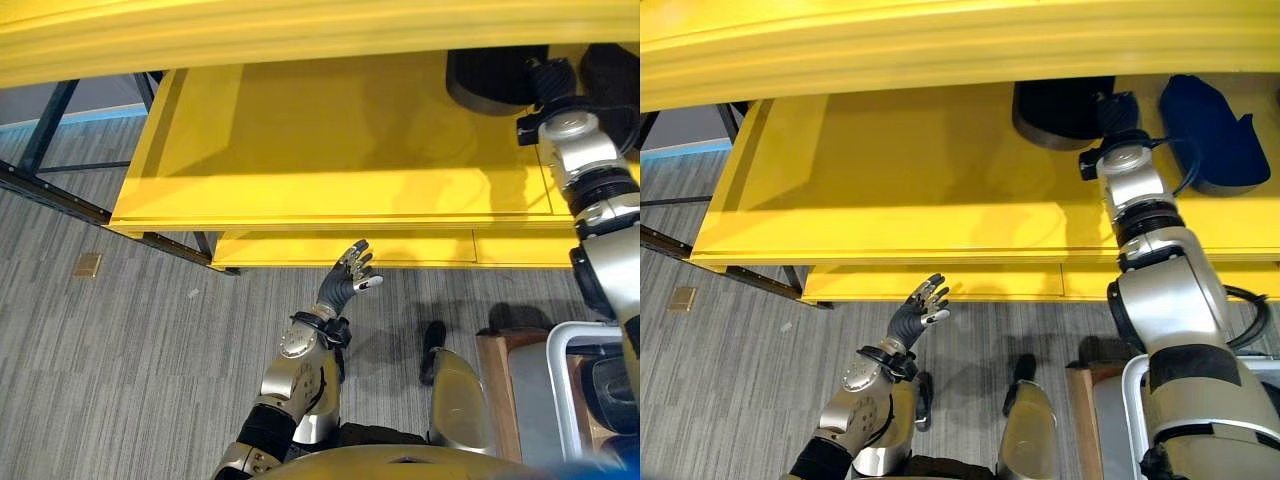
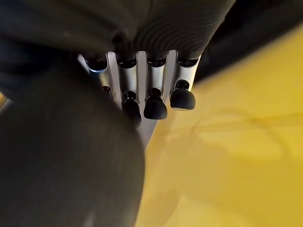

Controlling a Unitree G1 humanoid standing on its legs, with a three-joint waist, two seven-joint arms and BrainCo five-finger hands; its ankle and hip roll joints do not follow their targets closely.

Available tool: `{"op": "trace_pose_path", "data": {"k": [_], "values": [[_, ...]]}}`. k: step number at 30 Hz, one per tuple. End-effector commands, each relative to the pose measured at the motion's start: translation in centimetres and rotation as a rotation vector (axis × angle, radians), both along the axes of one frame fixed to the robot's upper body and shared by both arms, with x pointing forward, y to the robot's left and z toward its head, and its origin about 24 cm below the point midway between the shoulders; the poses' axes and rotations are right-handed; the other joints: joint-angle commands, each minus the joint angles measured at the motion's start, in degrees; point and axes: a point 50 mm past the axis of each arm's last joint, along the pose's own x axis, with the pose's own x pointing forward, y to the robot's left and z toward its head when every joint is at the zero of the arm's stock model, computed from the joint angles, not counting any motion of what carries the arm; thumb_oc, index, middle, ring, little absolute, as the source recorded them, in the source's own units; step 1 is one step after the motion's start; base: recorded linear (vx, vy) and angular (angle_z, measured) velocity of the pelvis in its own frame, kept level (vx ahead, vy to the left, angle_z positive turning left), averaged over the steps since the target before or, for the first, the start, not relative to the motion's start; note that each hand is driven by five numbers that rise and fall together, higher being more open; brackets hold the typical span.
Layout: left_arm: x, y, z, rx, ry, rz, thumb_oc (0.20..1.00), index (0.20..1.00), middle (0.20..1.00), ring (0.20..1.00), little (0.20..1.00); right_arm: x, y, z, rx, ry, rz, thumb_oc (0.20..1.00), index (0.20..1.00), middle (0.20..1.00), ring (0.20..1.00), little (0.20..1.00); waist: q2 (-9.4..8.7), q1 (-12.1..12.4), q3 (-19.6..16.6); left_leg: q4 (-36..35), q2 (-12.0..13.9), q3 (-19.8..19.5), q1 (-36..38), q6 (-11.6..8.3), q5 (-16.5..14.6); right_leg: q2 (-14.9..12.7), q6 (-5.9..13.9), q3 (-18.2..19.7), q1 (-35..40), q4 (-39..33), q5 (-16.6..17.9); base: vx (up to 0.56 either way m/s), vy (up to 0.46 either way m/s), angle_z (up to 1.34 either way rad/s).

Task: Move parts from the plastic box to the shelf.

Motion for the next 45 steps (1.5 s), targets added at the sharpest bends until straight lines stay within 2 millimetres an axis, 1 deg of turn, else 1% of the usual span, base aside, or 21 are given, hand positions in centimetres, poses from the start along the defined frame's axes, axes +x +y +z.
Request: {"op": "trace_pose_path", "data": {"k": [1, 2, 5, 9, 12, 13, 18, 25, 29, 32, 40, 45], "values": [[-0.3, -1.1, 2.3, -0.066, -0.103, -0.004, 1.0, 1.0, 1.0, 1.0, 1.0, -0.4, 3.6, 8.4, -0.04, -0.273, 0.12, 0.2, 0.2, 0.2, 0.2, 0.2, 1.0, 1.04, -1.15, -4.22, 3.89, -2.7, 2.04, -1.94, 18.28, -2.87, 0.27, 3.85, 1.23, 12.79, 3.17, -0.03, 0.04, -0.01], [-0.2, -1.1, 2.3, -0.063, -0.099, -0.002, 1.0, 1.0, 1.0, 1.0, 1.0, -0.6, 2.9, 9.1, -0.067, -0.274, 0.09, 0.2, 0.2, 0.2, 0.2, 0.2, 1.06, 1.01, -1.15, -4.82, 4.1, -2.81, 1.86, -1.9, 18.41, -3.05, 0.53, 4.12, 0.49, 12.86, 3.09, -0.02, 0.038, 0.01], [0.0, -1.2, 2.4, -0.065, -0.099, 0.0, 1.0, 1.0, 1.0, 1.0, 1.0, -1.1, 2.3, 10.4, -0.131, -0.276, 0.044, 0.2, 0.2, 0.2, 0.2, 0.2, 1.14, 0.99, -1.15, -5.86, 4.27, -2.67, 1.82, -1.87, 18.65, -3.54, 0.94, 4.18, -0.33, 12.67, 3.02, 0.0, 0.011, 0.0], [0.1, -1.5, 2.5, -0.073, -0.101, -0.008, 1.0, 1.0, 1.0, 1.0, 1.0, -1.3, 2.2, 11.1, -0.167, -0.259, 0.016, 0.2, 0.2, 0.2, 0.2, 0.2, 1.15, 1.3, -1.15, -6.93, 4.43, -2.78, 1.95, -1.93, 18.91, -4.07, 1.31, 4.31, -0.65, 12.07, 3.02, 0.0, 0.0, 0.0], [0.1, -1.5, 2.5, -0.075, -0.098, -0.008, 1.0, 1.0, 1.0, 1.0, 1.0, -1.3, 2.3, 11.6, -0.215, -0.243, 0.003, 0.2, 0.2, 0.2, 0.2, 0.2, 1.31, 1.45, -1.15, -7.61, 4.58, -2.77, 1.84, -1.97, 18.97, -4.47, 1.52, 4.36, -1.2, 11.89, 2.91, 0.0, 0.0, 0.0], [0.1, -1.5, 2.4, -0.074, -0.093, -0.007, 1.0, 1.0, 1.0, 1.0, 1.0, -1.3, 2.6, 11.8, -0.246, -0.233, -0.001, 0.2, 0.2, 0.2, 0.2, 0.2, 1.37, 1.45, -1.15, -8.01, 4.76, -2.92, 1.36, -2.25, 19.06, -4.71, 1.66, 4.54, -1.96, 11.84, 2.94, 0.0, 0.0, 0.0], [0.1, -1.1, 2.4, -0.067, -0.097, 0.003, 1.0, 1.0, 1.0, 1.0, 1.0, -1.6, 2.1, 12.2, -0.238, -0.223, -0.036, 0.2, 0.2, 0.2, 0.2, 0.2, 1.98, 1.84, -1.15, -8.44, 4.91, -3.19, -0.32, -2.72, 19.17, -5.16, 1.65, 4.29, -3.32, 11.26, 2.83, 0.0, 0.002, 0.01], [0.2, -1.0, 2.6, -0.06, -0.105, 0.003, 1.0, 1.0, 1.0, 1.0, 1.0, -1.6, 1.3, 11.8, -0.205, -0.211, -0.065, 0.2, 0.2, 0.2, 0.2, 0.2, 2.9, 2.1, -1.15, -8.05, 4.98, -3.67, -2.37, -3.02, 19.33, -5.73, 1.78, 4.16, -4.8, 11.16, 2.9, 0.0, 0.0, 0.0], [0.2, -0.9, 2.6, -0.062, -0.105, 0.009, 1.0, 1.0, 1.0, 1.0, 1.0, -1.6, 0.8, 11.1, -0.201, -0.188, -0.08, 0.2, 0.2, 0.2, 0.2, 0.2, 3.45, 2.13, -1.15, -7.57, 4.92, -3.8, -3.04, -3.07, 19.43, -5.92, 1.83, 4.16, -5.35, 11.47, 2.83, 0.0, 0.0, 0.0], [0.3, -0.9, 2.7, -0.069, -0.103, 0.014, 1.0, 1.0, 1.0, 1.0, 1.0, -1.5, 0.1, 10.0, -0.187, -0.158, -0.098, 0.2, 0.2, 0.2, 0.2, 0.2, 4.06, 2.15, -1.15, -6.97, 4.92, -4.12, -3.84, -3.1, 19.46, -6.2, 1.9, 4.22, -5.88, 11.93, 2.68, 0.0, 0.0, 0.0], [0.3, -1.0, 2.9, -0.075, -0.11, 0.016, 1.0, 1.0, 1.0, 1.0, 1.0, -1.7, -1.1, 9.3, -0.164, -0.144, -0.132, 0.2, 0.2, 0.2, 0.2, 0.2, 4.82, 2.26, -1.15, -6.73, 5.0, -4.48, -4.97, -3.07, 19.66, -6.57, 2.06, 3.9, -6.93, 12.21, 2.59, 0.0, 0.0, 0.0], [0.1, -0.8, 2.7, -0.075, -0.103, 0.019, 1.0, 1.0, 1.0, 1.0, 1.0, -1.5, -1.0, 8.9, -0.18, -0.127, -0.13, 0.2, 0.2, 0.2, 0.2, 0.2, 5.14, 2.33, -1.15, -6.23, 5.05, -4.81, -5.71, -3.1, 19.67, -6.7, 2.2, 3.86, -7.49, 12.2, 2.68, 0.0, 0.0, 0.0]]}}
